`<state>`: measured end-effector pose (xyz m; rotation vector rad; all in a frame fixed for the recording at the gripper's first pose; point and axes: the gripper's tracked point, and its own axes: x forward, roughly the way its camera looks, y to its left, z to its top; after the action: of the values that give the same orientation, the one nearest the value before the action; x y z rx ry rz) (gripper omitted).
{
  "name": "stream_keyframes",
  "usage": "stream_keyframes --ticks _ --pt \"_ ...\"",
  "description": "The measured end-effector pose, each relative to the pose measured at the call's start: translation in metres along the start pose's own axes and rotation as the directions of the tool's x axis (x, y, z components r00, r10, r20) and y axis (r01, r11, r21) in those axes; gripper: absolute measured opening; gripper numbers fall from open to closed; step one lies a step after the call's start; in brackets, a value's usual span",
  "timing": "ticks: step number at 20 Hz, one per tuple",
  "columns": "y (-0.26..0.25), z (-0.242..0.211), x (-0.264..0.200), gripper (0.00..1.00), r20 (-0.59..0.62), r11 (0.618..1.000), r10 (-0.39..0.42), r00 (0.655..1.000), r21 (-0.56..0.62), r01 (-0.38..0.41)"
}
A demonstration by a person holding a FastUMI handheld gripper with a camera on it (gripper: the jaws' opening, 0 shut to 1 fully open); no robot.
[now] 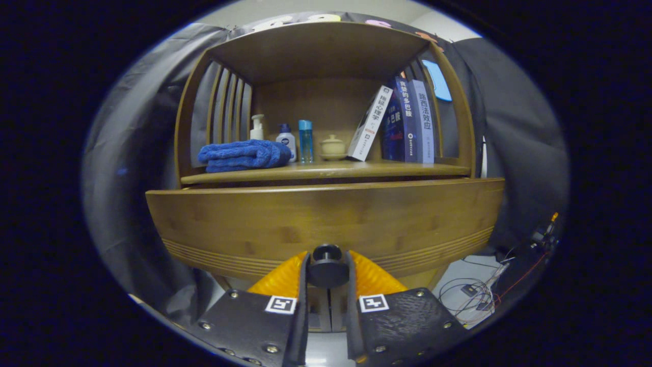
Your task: Pull open the drawer, take out the items inside it, and place them on the countertop above the cabinet.
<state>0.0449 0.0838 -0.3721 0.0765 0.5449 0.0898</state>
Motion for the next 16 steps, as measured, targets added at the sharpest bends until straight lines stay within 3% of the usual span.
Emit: stream_keyframes --ticks 9,16 --pt "-0.004 -0.019 -0.067 0.31 -0.010 1.000 0.007 1.000 -0.022 -0.007" --pt "-0.009 -0.027 -0.082 0.30 -0.059 0.998 0.029 0.998 -0.045 -0.031"
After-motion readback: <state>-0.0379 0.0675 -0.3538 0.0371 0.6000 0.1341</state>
